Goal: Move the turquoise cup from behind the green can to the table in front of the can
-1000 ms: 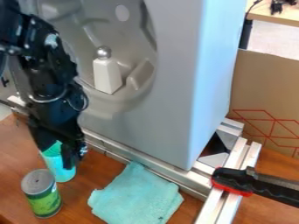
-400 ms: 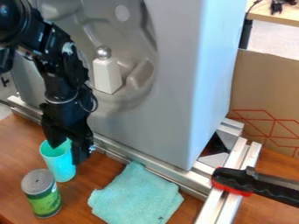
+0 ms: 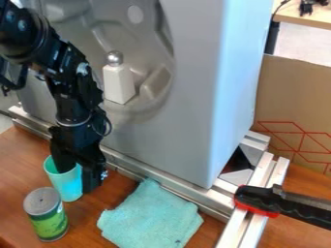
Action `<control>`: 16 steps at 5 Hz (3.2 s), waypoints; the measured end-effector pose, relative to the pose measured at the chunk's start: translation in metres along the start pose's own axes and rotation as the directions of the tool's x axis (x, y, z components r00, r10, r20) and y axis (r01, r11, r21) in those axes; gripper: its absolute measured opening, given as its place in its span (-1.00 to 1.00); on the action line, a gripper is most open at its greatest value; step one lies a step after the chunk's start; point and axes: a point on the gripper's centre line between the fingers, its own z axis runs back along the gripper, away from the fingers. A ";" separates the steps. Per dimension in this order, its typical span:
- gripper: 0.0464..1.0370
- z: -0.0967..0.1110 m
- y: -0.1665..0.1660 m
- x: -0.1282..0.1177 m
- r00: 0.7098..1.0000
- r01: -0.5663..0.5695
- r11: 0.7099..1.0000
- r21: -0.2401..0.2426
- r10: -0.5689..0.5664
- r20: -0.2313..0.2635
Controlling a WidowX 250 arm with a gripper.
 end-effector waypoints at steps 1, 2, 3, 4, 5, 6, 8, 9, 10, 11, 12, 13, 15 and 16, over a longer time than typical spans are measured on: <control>0.67 -0.008 0.005 0.000 1.000 -0.024 1.000 -0.014 0.024 0.008; 0.06 -0.006 0.006 0.003 1.000 -0.024 1.000 -0.020 0.025 0.019; -0.50 -0.008 0.012 0.002 0.999 -0.049 0.998 -0.034 0.050 0.020; -0.84 -0.007 0.011 0.003 0.999 -0.047 0.998 -0.042 0.048 0.022; -0.91 0.000 0.008 0.003 0.999 -0.025 0.998 -0.060 0.027 0.037; -0.91 0.049 -0.002 -0.001 0.984 0.018 1.000 -0.012 -0.016 0.177; -0.91 0.064 -0.070 -0.074 0.989 0.131 0.991 -0.039 -0.128 0.069; -0.91 0.048 -0.107 -0.089 0.971 0.240 0.967 -0.083 -0.239 0.021; -0.91 0.031 -0.113 -0.093 0.957 0.287 0.953 -0.101 -0.289 0.000; -0.91 0.017 -0.108 -0.093 0.942 0.336 0.938 -0.083 -0.334 0.035; -0.91 0.016 -0.101 -0.085 0.938 0.338 0.940 -0.047 -0.333 0.095; -0.91 0.009 -0.098 -0.085 0.944 0.312 0.950 -0.029 -0.306 0.125; -0.91 -0.008 -0.096 -0.081 0.953 0.297 0.954 -0.051 -0.292 0.083; -0.84 -0.008 -0.094 -0.079 0.953 0.296 0.954 -0.045 -0.292 0.079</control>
